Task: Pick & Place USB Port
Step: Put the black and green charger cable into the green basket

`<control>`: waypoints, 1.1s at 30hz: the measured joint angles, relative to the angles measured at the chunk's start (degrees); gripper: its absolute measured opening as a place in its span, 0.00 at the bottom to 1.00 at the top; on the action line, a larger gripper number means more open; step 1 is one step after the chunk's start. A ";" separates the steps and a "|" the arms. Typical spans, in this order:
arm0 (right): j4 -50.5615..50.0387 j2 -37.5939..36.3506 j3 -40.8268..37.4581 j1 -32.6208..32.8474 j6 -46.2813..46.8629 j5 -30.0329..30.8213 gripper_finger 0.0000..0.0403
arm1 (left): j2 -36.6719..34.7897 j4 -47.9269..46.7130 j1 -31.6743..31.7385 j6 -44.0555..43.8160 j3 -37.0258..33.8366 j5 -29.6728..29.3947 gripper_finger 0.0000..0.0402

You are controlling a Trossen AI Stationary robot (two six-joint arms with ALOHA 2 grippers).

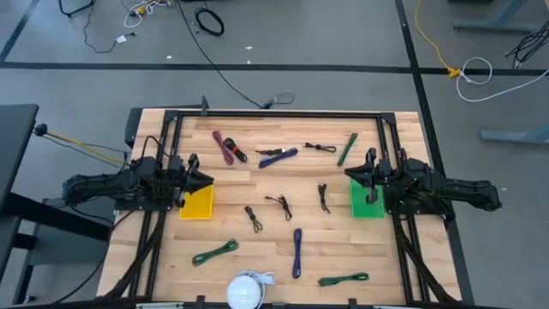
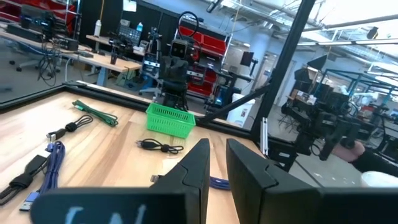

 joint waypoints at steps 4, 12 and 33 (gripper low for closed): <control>1.71 0.00 0.00 0.00 0.61 1.06 0.10 | 0.00 0.01 0.01 0.34 0.00 -1.21 0.14; 9.21 0.00 0.00 -0.02 9.33 4.04 0.10 | 0.00 0.01 0.01 1.59 0.00 -2.81 0.14; -5.00 30.52 26.46 -13.02 -4.75 24.34 0.10 | 0.02 0.09 0.04 5.98 0.00 -21.16 0.14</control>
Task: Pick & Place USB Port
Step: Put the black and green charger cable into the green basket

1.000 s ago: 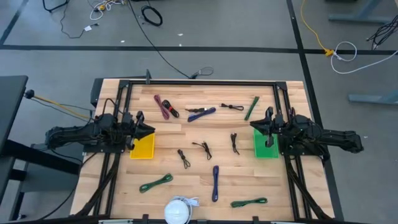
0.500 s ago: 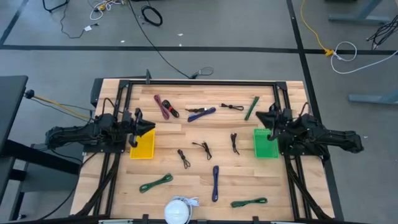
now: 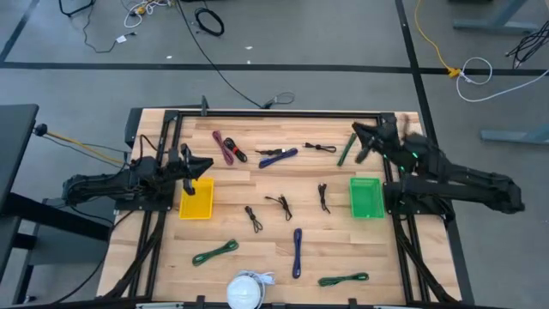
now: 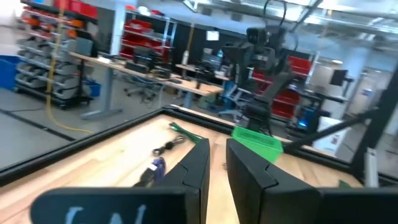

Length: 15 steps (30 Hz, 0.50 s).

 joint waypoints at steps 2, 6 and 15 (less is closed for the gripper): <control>-12.67 6.23 6.30 -3.70 2.46 1.90 0.13 | -0.01 -0.02 -0.02 -0.04 0.00 0.36 0.14; -27.59 16.76 14.00 -9.78 6.60 0.42 0.24 | 0.00 -0.02 -0.02 -0.31 0.00 2.55 0.14; -28.24 32.83 15.95 -16.95 13.36 -0.57 0.53 | -0.02 -0.04 -0.02 -2.05 0.00 4.32 0.14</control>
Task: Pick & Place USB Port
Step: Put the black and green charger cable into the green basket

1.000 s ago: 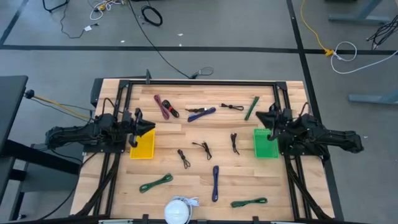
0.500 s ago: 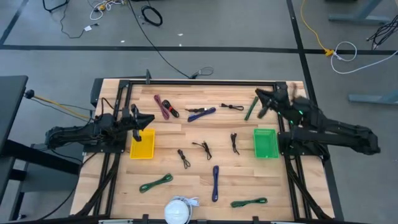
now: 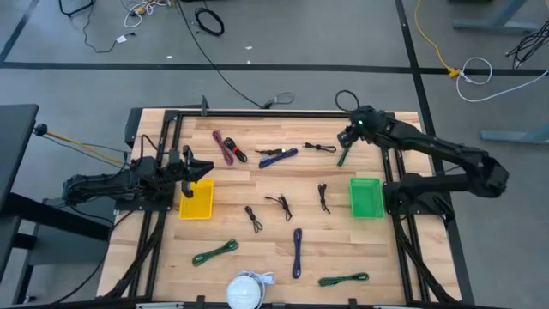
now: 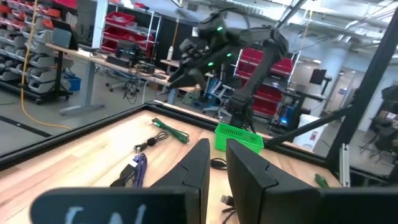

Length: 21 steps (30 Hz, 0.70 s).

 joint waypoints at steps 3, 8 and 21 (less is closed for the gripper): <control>-0.10 4.04 0.00 -1.83 3.31 -0.45 0.59 | 0.00 -0.02 0.00 0.02 0.00 0.05 0.14; -0.21 9.89 0.00 -2.79 6.59 -1.55 0.62 | 0.00 -0.02 0.00 0.04 0.00 0.08 0.14; -0.35 20.23 0.00 -4.06 13.05 -3.86 0.62 | 0.01 -0.04 0.00 0.04 0.00 0.08 0.14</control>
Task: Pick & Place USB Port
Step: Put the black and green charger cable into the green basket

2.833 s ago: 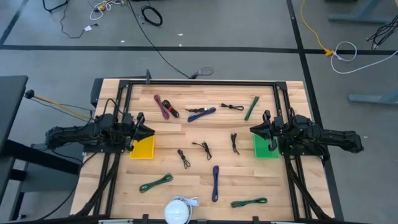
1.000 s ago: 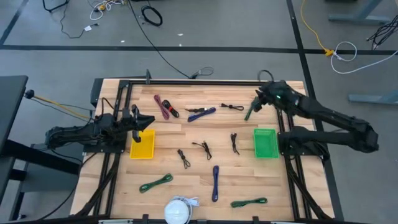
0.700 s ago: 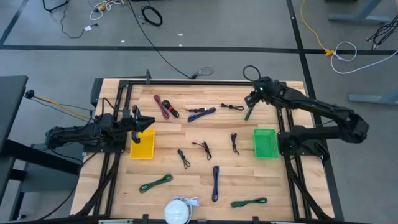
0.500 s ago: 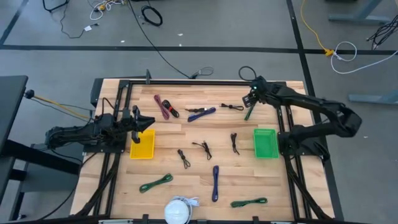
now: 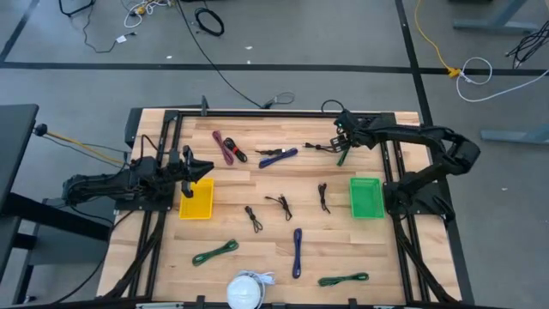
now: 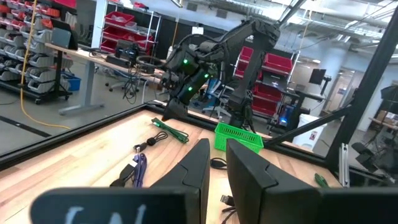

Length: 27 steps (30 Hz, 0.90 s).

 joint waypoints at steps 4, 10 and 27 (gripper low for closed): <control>-0.64 2.13 0.00 -0.02 1.43 0.00 0.62 | -0.01 0.00 0.00 0.00 0.00 0.00 0.14; -1.52 3.89 0.00 -0.02 2.99 -0.53 0.62 | 0.01 -0.02 0.00 -0.01 0.00 0.00 0.14; 5.17 3.78 -5.75 0.59 6.44 -3.61 0.62 | 0.00 -0.02 0.00 -0.01 0.00 0.02 0.14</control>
